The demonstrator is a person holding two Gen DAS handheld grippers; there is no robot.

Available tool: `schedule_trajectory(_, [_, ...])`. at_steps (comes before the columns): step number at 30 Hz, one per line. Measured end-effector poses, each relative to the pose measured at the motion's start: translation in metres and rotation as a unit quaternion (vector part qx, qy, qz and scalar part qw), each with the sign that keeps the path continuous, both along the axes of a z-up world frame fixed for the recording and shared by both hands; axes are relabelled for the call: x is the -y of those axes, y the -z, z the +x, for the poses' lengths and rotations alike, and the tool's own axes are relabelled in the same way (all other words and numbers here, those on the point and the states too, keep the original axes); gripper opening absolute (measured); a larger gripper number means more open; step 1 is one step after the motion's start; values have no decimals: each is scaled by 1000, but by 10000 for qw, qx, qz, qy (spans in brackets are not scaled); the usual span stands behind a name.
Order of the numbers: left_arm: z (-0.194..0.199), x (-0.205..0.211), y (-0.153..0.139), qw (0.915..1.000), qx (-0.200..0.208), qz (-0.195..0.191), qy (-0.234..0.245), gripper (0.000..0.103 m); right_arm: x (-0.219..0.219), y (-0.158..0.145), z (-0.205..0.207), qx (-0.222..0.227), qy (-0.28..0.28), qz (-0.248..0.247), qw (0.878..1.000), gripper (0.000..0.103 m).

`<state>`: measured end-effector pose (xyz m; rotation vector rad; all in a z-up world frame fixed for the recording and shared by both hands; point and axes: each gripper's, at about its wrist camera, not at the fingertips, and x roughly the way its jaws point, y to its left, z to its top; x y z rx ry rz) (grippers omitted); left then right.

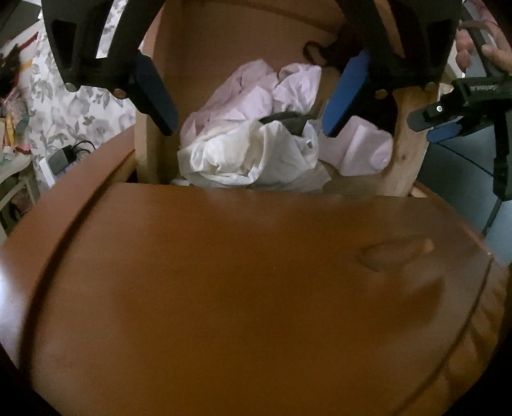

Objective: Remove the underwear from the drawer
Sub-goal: 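Grasp the white sock with the left tool while the right tool grasps the white cloth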

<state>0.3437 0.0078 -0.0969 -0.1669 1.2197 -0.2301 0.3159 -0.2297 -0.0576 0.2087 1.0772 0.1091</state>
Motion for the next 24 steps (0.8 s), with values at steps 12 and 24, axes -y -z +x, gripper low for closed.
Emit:
schedule_trajectory(12, [20,11,16,9997,-102,185,110,103,-16,13,13,7,-235,-474,9986,26])
schedule_trajectory(24, [34,50,27,9937,-130,898,653,84,-4,7,-5,64,-397,-505,9979,5])
